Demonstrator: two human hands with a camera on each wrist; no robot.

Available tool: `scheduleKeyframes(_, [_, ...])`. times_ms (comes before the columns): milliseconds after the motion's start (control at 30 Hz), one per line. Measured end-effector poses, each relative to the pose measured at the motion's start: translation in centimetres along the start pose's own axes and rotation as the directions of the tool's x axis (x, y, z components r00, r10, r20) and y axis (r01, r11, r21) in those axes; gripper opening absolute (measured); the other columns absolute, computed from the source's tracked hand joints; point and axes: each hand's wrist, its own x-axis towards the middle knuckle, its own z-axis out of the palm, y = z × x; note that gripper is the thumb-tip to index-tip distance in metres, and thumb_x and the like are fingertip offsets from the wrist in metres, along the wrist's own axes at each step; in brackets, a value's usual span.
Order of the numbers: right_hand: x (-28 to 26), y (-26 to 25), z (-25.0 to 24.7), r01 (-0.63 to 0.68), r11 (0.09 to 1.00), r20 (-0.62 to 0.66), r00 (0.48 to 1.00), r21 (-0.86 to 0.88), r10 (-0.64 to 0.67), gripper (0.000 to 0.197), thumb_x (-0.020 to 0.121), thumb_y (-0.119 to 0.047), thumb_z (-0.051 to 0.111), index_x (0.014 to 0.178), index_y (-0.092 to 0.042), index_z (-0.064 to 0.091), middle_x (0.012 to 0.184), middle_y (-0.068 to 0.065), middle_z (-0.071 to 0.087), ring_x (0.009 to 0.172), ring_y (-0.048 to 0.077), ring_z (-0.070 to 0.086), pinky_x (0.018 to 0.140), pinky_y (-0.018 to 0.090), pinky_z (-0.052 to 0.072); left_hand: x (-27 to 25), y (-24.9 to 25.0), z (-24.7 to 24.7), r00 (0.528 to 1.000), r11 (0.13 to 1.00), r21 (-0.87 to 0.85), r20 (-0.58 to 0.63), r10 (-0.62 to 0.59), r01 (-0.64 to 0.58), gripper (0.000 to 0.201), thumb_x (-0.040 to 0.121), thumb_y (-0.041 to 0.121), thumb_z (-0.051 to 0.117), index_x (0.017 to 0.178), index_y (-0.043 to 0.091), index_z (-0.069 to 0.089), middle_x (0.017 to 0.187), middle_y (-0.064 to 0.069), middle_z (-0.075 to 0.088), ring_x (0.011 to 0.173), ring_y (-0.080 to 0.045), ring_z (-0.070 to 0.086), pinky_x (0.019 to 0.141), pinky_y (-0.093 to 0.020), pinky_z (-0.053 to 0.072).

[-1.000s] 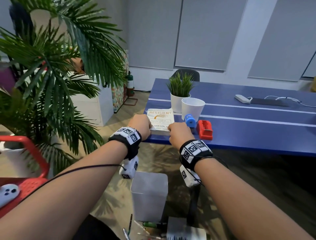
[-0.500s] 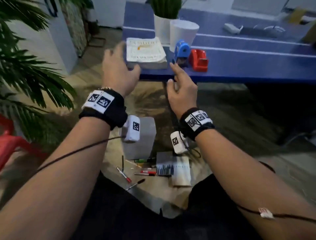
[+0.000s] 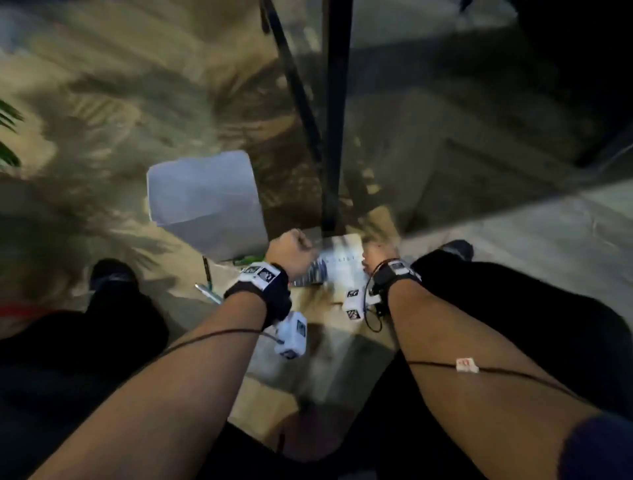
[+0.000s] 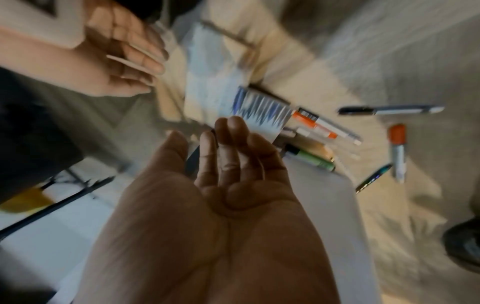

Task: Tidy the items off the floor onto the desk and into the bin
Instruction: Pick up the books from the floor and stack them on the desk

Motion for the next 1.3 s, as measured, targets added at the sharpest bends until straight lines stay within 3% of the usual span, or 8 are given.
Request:
scheduleKeyframes(167, [4.1,7.3,0.1,-0.239,0.966,0.131,0.959,-0.097,0.250,0.041,0.100,-0.030,0.059,0.136,-0.010,0.062,0.138,0.017,0.062,0.102,0.021,0.057,0.103,0.038,0.055,5.0,-6.4,10.0,0.883,0.963,0.061,0.388,-0.264,0.261,0.032,0.089,0.041,0.066,0.089,0.009,0.071,0.094,-0.016,0.077,0.067,-0.023,0.065,0.064,-0.028,0.047])
scheduleKeyframes(333, [6.1,10.5,0.5,-0.299,0.935,0.078,0.945,-0.188,0.318,0.048,0.095,-0.034,0.067,0.131,-0.004,0.063,0.135,0.015,0.065,0.111,0.029,0.063,0.092,0.034,0.047,7.1,-9.4,15.7,0.810,0.906,0.015,0.441,-0.386,0.423,0.039,0.087,0.044,0.068,0.092,0.005,0.067,0.066,-0.005,0.055,0.059,-0.024,0.048,0.056,-0.028,0.039])
scheduleKeyframes(433, [7.1,12.0,1.1,-0.321,0.931,0.105,0.934,-0.173,0.342,0.061,0.098,-0.029,0.067,0.150,-0.006,0.046,0.148,0.017,0.053,0.130,0.032,0.055,0.093,0.030,0.039,8.4,-9.5,17.8,0.815,0.901,0.026,0.417,-0.403,0.433,0.053,0.090,0.047,0.065,0.126,0.008,0.059,0.099,-0.005,0.057,0.086,-0.028,0.059,0.075,-0.035,0.051])
scheduleKeyframes(567, [7.9,12.1,1.7,-0.319,0.939,0.136,0.932,-0.131,0.336,0.072,0.097,-0.036,0.068,0.156,-0.010,0.038,0.157,0.012,0.046,0.142,0.032,0.048,0.109,0.036,0.040,9.9,-8.7,19.9,0.813,0.924,0.050,0.459,-0.359,0.380,0.028,0.100,0.029,0.058,0.074,0.022,0.050,0.076,0.002,0.050,0.065,-0.013,0.049,0.073,-0.033,0.047])
scheduleKeyframes(900, [6.9,9.4,0.8,-0.208,0.976,0.235,0.947,-0.070,0.219,0.047,0.074,-0.030,0.082,0.114,-0.016,0.061,0.126,0.000,0.064,0.104,0.022,0.062,0.081,0.031,0.052,9.7,-8.4,20.0,0.764,0.831,-0.102,0.467,-0.445,0.546,0.034,0.094,0.045,0.055,0.075,0.017,0.053,0.071,-0.004,0.050,0.060,-0.020,0.045,0.056,-0.028,0.034])
scheduleKeyframes(1033, [4.3,5.6,-0.6,-0.240,0.970,0.342,0.916,0.042,0.212,0.088,0.064,-0.023,0.082,0.146,-0.025,0.050,0.142,-0.007,0.055,0.130,0.024,0.056,0.097,0.047,0.058,9.2,-8.1,18.7,0.743,0.740,-0.229,0.451,-0.495,0.633,0.069,0.080,0.073,0.052,0.108,0.011,0.064,0.107,-0.011,0.069,0.097,-0.032,0.068,0.080,-0.040,0.058])
scheduleKeyframes(1200, [-0.6,0.2,-2.7,-0.257,0.963,0.439,0.877,0.085,0.196,0.053,0.068,-0.009,0.081,0.119,-0.008,0.066,0.119,0.022,0.074,0.102,0.036,0.076,0.086,0.054,0.063,7.5,-4.6,13.5,0.839,0.825,-0.256,0.370,-0.399,0.504,0.071,0.093,0.060,0.053,0.133,0.002,0.060,0.133,-0.021,0.063,0.123,-0.039,0.060,0.105,-0.050,0.049])
scheduleKeyframes(1300, [-5.5,-3.4,-4.4,-0.217,0.972,0.458,0.875,0.088,0.154,0.038,0.084,-0.004,0.075,0.121,0.000,0.065,0.118,0.024,0.074,0.095,0.030,0.076,0.076,0.041,0.066,4.0,-0.8,7.4,0.846,0.803,-0.315,0.364,-0.390,0.506,0.075,0.080,0.056,0.075,0.126,-0.001,0.063,0.102,-0.018,0.074,0.091,-0.037,0.073,0.081,-0.048,0.061])
